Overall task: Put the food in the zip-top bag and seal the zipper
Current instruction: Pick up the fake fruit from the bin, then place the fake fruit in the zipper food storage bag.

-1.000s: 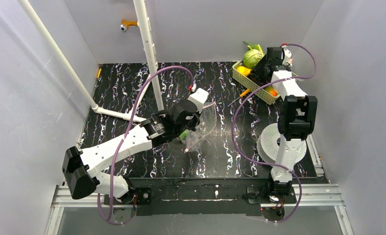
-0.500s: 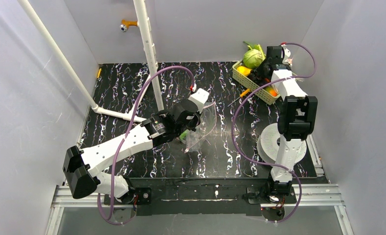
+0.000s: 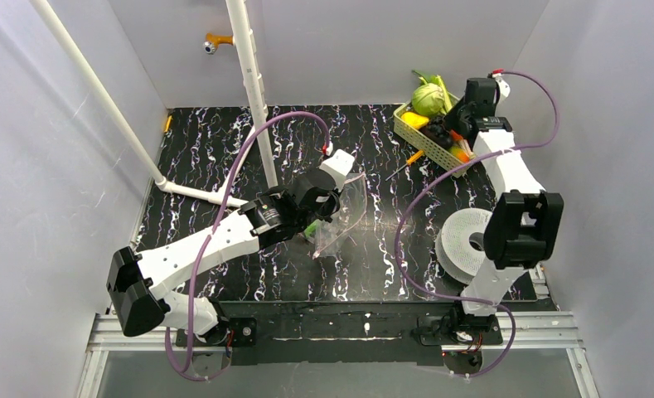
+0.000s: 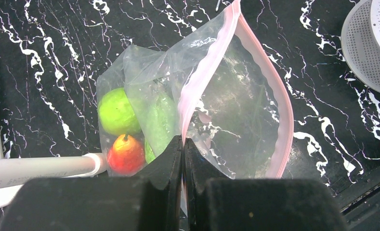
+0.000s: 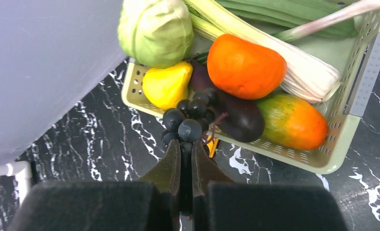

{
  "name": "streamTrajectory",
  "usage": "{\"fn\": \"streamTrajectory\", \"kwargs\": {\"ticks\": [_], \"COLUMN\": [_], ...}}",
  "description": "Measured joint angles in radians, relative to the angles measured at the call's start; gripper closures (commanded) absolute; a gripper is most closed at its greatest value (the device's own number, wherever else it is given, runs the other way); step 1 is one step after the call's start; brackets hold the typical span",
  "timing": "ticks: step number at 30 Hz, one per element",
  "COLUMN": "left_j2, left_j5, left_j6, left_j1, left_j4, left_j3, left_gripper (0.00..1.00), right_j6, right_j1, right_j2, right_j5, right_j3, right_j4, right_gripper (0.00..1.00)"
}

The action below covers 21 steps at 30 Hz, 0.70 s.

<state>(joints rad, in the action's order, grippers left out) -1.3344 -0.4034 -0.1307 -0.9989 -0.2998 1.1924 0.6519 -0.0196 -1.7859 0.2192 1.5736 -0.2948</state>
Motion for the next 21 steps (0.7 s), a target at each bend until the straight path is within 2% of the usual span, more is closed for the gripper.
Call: {"fn": "streamTrajectory", "kwargs": {"ticks": [10,18,21], "left_j2": [-0.006,-0.013,-0.013], "left_j5": [0.000,0.003,0.004], "left_j6": [0.000,-0.001,-0.002], "left_j1": [0.000,0.000,0.000], "left_j4": [-0.009,-0.021,-0.022], "left_j3": [0.004,0.016,0.018], "left_gripper": [1.00,1.00,1.00], "right_j6": [0.044,0.030,0.022], "right_j1": [-0.020,-0.094,-0.114], "right_j2": [0.241,0.572,0.615], "right_j5": [-0.074,-0.255,-0.295], "right_j3": [-0.283,-0.544,-0.564], "right_j4": [0.064,0.053,0.050], "right_gripper": [0.99,0.99,0.99]}}
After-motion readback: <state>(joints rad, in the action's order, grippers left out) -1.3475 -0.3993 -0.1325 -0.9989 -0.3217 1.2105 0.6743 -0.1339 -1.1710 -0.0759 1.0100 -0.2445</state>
